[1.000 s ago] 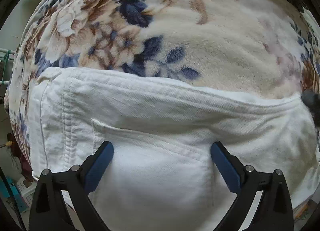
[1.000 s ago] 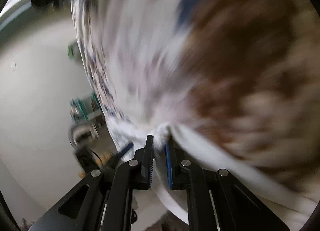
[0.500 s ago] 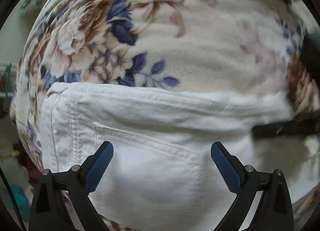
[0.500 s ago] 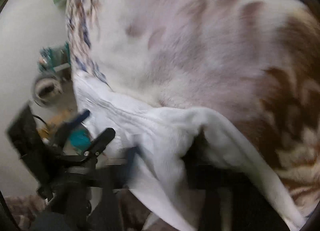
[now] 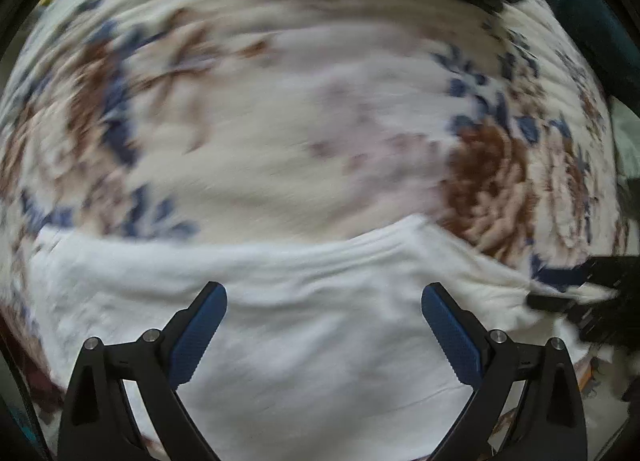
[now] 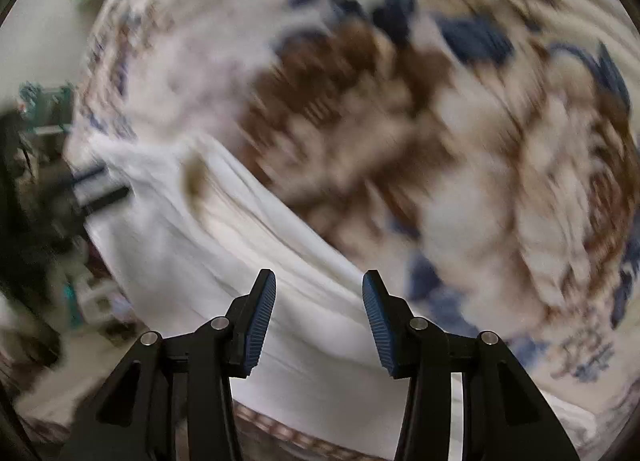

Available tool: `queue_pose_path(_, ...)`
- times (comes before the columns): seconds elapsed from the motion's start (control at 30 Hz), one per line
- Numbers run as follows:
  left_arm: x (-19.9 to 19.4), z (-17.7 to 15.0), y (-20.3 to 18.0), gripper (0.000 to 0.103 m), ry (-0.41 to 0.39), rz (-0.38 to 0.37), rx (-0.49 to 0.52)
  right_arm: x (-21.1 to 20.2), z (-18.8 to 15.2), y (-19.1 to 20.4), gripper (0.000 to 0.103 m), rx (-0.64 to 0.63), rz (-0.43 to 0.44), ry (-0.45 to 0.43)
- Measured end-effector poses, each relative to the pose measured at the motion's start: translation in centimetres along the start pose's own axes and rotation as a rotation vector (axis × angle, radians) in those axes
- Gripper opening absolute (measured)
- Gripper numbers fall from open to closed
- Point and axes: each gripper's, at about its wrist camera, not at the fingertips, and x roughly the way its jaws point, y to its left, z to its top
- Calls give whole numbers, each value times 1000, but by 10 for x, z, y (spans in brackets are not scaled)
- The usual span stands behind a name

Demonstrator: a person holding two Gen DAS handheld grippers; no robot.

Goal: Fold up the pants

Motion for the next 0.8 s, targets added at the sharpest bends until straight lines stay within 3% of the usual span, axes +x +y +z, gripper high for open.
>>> queue_pose_path(0.07, -1, 11, -21, 101, -2, 17, 31, 8, -16, -14, 48, -52, -93, 38)
queue_pose_path(0.13, 4, 13, -33, 101, -1, 38, 62, 11, -26, -19, 48, -81, -126, 52)
queue_pose_path(0.3, 15, 8, -32, 101, 25, 48, 68, -1, -44, 2, 48, -190, -58, -28)
queue_pose_path(0.43, 6, 14, -5, 101, 20, 21, 12, 19, -56, 22, 48, -286, -38, 19)
queue_pose_path(0.47, -1, 9, -1, 101, 19, 20, -4, 23, -59, 22, 41, -304, -61, 23)
queue_pose_path(0.5, -6, 4, 4, 101, 22, 9, -27, 26, -60, 20, 10, -306, -64, 15)
queue_pose_path(0.53, -10, 1, 2, 101, 24, -1, -42, 27, -58, 15, 2, -271, -80, -9)
queue_pose_path(0.63, -7, -12, 14, 101, 43, -8, -49, 17, -54, -24, 2, -72, -10, -87)
queue_pose_path(0.8, 18, -28, -7, 101, 30, 64, 15, 4, -64, -47, 2, 37, -10, -136)
